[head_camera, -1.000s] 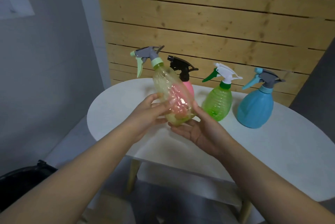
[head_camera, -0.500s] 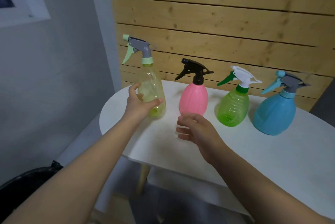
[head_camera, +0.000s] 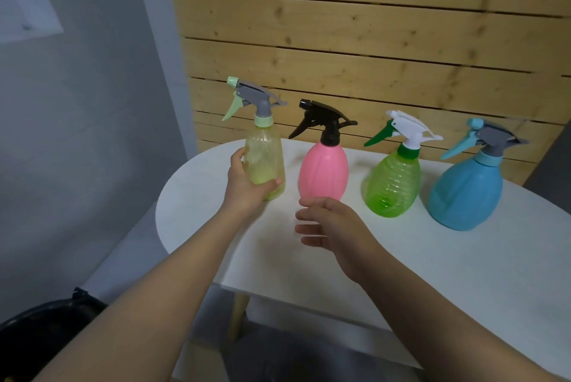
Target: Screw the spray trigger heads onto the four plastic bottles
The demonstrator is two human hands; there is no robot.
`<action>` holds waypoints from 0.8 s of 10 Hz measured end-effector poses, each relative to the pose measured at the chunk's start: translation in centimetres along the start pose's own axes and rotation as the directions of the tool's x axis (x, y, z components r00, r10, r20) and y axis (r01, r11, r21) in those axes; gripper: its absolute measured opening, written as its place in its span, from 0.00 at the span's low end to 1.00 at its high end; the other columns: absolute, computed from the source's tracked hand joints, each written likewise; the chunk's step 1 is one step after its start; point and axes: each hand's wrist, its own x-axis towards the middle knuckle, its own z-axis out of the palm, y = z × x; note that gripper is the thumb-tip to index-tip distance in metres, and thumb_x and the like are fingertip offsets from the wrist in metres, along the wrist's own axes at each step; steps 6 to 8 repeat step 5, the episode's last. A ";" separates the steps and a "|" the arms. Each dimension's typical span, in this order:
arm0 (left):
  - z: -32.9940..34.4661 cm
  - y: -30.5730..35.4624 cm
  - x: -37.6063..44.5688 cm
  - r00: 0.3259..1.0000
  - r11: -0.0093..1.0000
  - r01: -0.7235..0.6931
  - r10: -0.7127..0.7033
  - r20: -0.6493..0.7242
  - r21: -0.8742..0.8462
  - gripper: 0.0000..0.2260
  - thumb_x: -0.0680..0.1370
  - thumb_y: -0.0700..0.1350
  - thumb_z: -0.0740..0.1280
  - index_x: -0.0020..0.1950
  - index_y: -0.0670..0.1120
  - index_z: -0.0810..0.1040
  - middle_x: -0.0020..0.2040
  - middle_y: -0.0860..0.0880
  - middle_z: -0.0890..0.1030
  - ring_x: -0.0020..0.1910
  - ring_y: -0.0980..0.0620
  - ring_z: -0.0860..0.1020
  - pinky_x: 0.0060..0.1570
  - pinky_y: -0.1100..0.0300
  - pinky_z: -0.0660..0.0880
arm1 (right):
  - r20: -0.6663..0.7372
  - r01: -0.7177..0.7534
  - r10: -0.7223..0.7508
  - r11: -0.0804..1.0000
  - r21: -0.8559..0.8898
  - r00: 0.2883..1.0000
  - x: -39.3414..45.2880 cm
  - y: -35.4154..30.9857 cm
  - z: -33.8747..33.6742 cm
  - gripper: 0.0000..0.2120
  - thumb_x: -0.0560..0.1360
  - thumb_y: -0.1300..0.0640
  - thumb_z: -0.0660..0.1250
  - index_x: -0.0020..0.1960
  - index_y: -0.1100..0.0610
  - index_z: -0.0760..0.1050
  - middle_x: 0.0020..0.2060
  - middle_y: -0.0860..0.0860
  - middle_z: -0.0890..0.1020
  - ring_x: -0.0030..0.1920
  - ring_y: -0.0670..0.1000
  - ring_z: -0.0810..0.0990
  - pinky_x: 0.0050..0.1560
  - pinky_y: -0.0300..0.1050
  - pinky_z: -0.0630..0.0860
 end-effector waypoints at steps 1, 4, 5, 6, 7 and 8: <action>0.6 0.0 -0.1 1.000 1.000 -0.013 0.013 -0.006 0.016 0.41 0.67 0.42 0.75 0.72 0.50 0.55 0.70 0.44 0.65 0.67 0.46 0.66 0.55 0.59 0.65 | -0.002 -0.005 0.005 1.000 0.002 1.000 -0.1 -0.2 -0.3 0.08 0.73 0.61 0.66 0.52 0.56 0.76 0.50 0.56 0.80 0.43 0.53 0.82 0.38 0.42 0.77; -0.3 1.6 -1.2 0.996 0.993 0.002 0.009 -0.094 0.117 0.41 0.69 0.47 0.74 0.74 0.49 0.52 0.72 0.41 0.59 0.71 0.43 0.62 0.66 0.51 0.63 | -0.049 0.116 -0.118 0.992 -0.045 0.992 -1.8 -3.0 -1.7 0.07 0.73 0.64 0.65 0.48 0.54 0.77 0.43 0.55 0.82 0.37 0.50 0.81 0.38 0.41 0.78; -0.9 2.6 -2.5 0.975 0.984 -0.101 0.127 -0.181 0.148 0.32 0.72 0.48 0.70 0.72 0.47 0.59 0.70 0.42 0.62 0.69 0.45 0.64 0.63 0.54 0.65 | -0.116 0.318 -0.319 0.948 -0.028 0.941 -3.8 -6.0 -3.2 0.08 0.74 0.65 0.63 0.47 0.53 0.78 0.37 0.53 0.83 0.35 0.49 0.81 0.39 0.41 0.78; -0.9 2.6 -2.5 0.975 0.984 -0.101 0.127 -0.181 0.148 0.32 0.72 0.48 0.70 0.72 0.47 0.59 0.70 0.42 0.62 0.69 0.45 0.64 0.63 0.54 0.65 | -0.116 0.318 -0.319 0.948 -0.028 0.941 -3.8 -6.0 -3.2 0.08 0.74 0.65 0.63 0.47 0.53 0.78 0.37 0.53 0.83 0.35 0.49 0.81 0.39 0.41 0.78; -0.9 2.6 -2.5 0.975 0.984 -0.101 0.127 -0.181 0.148 0.32 0.72 0.48 0.70 0.72 0.47 0.59 0.70 0.42 0.62 0.69 0.45 0.64 0.63 0.54 0.65 | -0.116 0.318 -0.319 0.948 -0.028 0.941 -3.8 -6.0 -3.2 0.08 0.74 0.65 0.63 0.47 0.53 0.78 0.37 0.53 0.83 0.35 0.49 0.81 0.39 0.41 0.78; -0.9 2.6 -2.5 0.975 0.984 -0.101 0.127 -0.181 0.148 0.32 0.72 0.48 0.70 0.72 0.47 0.59 0.70 0.42 0.62 0.69 0.45 0.64 0.63 0.54 0.65 | -0.116 0.318 -0.319 0.948 -0.028 0.941 -3.8 -6.0 -3.2 0.08 0.74 0.65 0.63 0.47 0.53 0.78 0.37 0.53 0.83 0.35 0.49 0.81 0.39 0.41 0.78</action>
